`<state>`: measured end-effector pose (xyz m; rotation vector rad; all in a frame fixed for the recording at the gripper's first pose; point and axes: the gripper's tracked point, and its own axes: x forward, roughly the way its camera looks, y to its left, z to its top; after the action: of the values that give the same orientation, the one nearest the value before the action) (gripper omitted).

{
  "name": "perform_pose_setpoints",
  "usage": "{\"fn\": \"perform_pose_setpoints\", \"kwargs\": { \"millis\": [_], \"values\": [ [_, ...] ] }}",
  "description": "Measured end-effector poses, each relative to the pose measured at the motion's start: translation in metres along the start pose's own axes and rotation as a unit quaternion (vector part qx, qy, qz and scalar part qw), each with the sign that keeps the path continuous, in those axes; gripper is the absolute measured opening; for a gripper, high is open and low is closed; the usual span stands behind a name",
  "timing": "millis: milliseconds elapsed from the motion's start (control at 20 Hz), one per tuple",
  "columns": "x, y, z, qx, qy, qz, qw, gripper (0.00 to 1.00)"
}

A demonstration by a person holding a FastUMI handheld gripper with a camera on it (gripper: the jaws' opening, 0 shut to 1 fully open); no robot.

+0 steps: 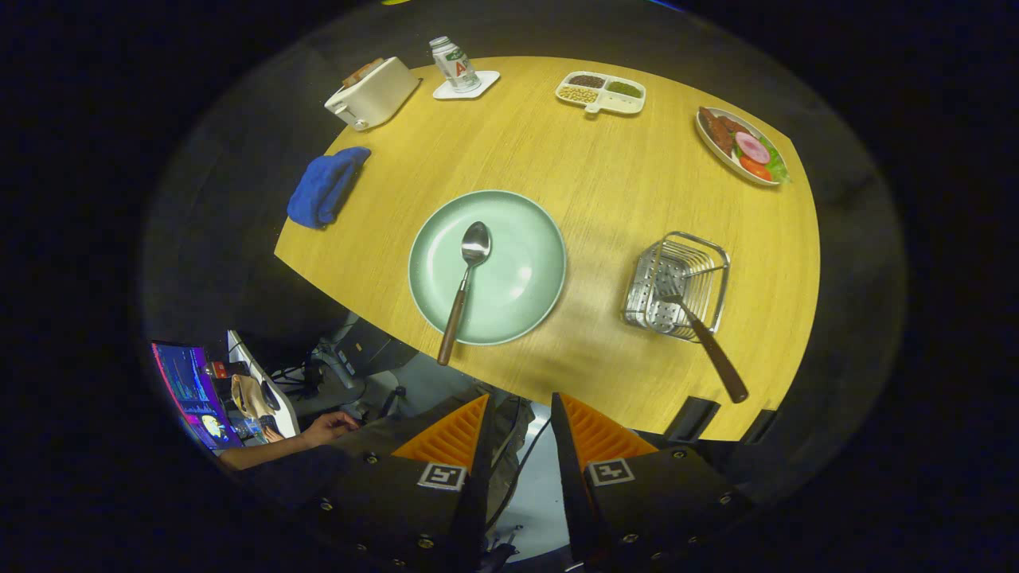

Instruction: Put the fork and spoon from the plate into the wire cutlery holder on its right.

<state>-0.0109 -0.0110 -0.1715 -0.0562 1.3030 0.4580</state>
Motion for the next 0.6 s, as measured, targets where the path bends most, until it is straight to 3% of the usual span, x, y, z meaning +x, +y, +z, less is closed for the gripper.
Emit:
{"fn": "perform_pose_setpoints", "kwargs": {
  "millis": [250, 600],
  "values": [
    [0.034, 0.033, 0.000, 0.005, 0.014, 0.022, 1.000, 0.41],
    [0.074, 0.054, 0.007, 0.018, 0.005, 0.000, 1.000, 0.41]
  ]
}}
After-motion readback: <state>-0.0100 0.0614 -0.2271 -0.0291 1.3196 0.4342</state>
